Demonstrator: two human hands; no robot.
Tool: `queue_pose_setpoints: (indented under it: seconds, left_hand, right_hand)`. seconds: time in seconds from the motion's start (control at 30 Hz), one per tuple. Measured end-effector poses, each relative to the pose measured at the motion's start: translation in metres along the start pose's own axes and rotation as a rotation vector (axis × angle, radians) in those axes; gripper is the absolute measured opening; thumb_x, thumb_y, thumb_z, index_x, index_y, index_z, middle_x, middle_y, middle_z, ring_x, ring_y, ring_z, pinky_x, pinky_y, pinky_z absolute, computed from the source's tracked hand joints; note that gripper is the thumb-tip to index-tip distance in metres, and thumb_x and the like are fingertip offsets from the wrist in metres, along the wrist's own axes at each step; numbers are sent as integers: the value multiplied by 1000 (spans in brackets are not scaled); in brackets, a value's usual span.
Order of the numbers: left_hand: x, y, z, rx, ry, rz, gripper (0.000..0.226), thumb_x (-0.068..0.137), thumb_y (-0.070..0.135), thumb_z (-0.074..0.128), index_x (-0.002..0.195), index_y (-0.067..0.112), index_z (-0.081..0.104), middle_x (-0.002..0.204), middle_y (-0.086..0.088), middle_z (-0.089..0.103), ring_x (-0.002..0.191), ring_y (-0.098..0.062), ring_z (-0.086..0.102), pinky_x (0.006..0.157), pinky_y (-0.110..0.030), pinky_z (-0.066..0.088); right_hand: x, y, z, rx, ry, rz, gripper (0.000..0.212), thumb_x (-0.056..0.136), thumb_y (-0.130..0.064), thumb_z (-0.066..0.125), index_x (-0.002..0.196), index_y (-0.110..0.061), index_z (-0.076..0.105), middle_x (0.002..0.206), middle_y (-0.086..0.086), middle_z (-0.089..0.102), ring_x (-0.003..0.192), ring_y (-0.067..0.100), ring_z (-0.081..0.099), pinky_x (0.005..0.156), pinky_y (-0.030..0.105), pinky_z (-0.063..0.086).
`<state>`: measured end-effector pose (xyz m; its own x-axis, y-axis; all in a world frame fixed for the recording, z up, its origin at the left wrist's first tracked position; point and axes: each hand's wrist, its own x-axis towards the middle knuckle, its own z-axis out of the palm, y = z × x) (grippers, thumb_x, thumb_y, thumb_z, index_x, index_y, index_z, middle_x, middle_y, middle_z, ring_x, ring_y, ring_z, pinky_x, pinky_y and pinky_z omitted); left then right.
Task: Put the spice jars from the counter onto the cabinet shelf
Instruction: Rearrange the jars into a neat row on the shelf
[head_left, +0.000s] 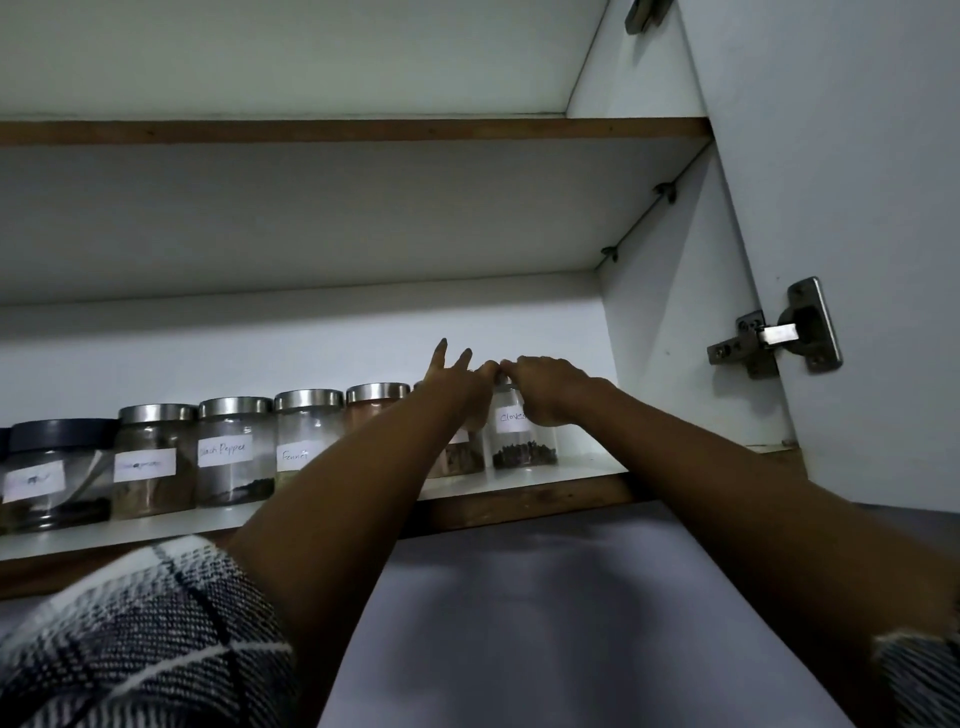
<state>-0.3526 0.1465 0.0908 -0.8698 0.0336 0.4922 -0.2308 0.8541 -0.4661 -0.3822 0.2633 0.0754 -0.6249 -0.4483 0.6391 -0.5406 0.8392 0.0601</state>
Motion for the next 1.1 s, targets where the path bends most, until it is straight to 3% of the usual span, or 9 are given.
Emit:
queue_pose_setpoints:
  seconds: [0.13, 0.23, 0.4, 0.6, 0.7, 0.8, 0.9, 0.97, 1.1]
  left_hand:
    - [5, 2, 8, 47, -10, -1, 84, 90, 12, 55, 151, 11, -2, 159, -10, 11, 148, -22, -8, 115, -52, -14]
    - [9, 1, 10, 93, -40, -10, 87, 91, 23, 58, 151, 11, -4, 161, -6, 7, 148, -21, -11, 114, -52, -15]
    - [12, 4, 13, 112, -14, -8, 88, 91, 32, 58, 151, 12, -4, 161, -1, 5, 147, -21, -12, 115, -51, -16]
    - [1, 10, 13, 13, 115, 5, 74, 96, 28, 41, 151, 10, -5, 161, -9, 0, 148, -24, -7, 111, -52, -20]
    - [-13, 12, 9, -132, 356, 15, 63, 95, 26, 42, 149, 10, 15, 152, -9, 36, 144, -21, 24, 114, -49, -17]
    - [-37, 8, 2, -217, 556, 32, 40, 93, 25, 42, 131, 14, 48, 121, -4, 65, 118, -20, 55, 119, -43, 7]
    - [-70, -3, 1, -159, 648, 23, 27, 91, 26, 40, 95, 16, 65, 95, -4, 71, 87, -20, 62, 85, -31, 39]
    - [-94, -11, 2, -170, 671, 37, 27, 87, 27, 41, 85, 16, 66, 86, -4, 70, 80, -22, 60, 70, -30, 35]
    - [-138, -29, -9, -209, 676, 120, 23, 78, 25, 46, 77, 20, 69, 82, -1, 70, 75, -26, 62, 66, -31, 36]
  right_hand:
    - [5, 0, 9, 6, -26, -1, 60, 88, -2, 49, 143, -13, 28, 142, 14, 37, 126, 33, 43, 101, 44, 42]
    - [9, -1, 13, -6, -76, -2, 77, 87, 2, 49, 150, -13, 8, 158, 12, 7, 141, 33, 23, 111, 46, 33]
    - [5, 1, 17, -5, -131, 15, 90, 87, 2, 52, 150, -14, -10, 157, 8, -20, 147, 29, -4, 117, 51, 12]
    - [-3, 5, 13, -72, 74, -5, 83, 85, -3, 55, 150, -14, 5, 160, 5, -3, 147, 25, 4, 115, 52, 11]
    - [-12, 2, 6, -24, 410, -33, 59, 81, -10, 58, 136, -14, 36, 143, 7, 37, 129, 26, 34, 98, 40, 29]
    - [-24, -11, -2, 12, 510, -77, 30, 85, -17, 53, 115, -16, 50, 118, 4, 54, 112, 24, 46, 88, 37, 32]
    - [-45, -33, -9, 30, 468, -192, 8, 82, -15, 49, 89, -17, 52, 98, 4, 60, 100, 25, 50, 77, 35, 27]
    - [-59, -46, -15, 3, 468, -292, 4, 82, -18, 51, 85, -16, 52, 92, 4, 61, 95, 25, 51, 73, 33, 23]
    - [-86, -60, -35, -253, 501, -472, 27, 89, -34, 50, 107, -14, 55, 101, 4, 63, 97, 24, 53, 75, 34, 30]
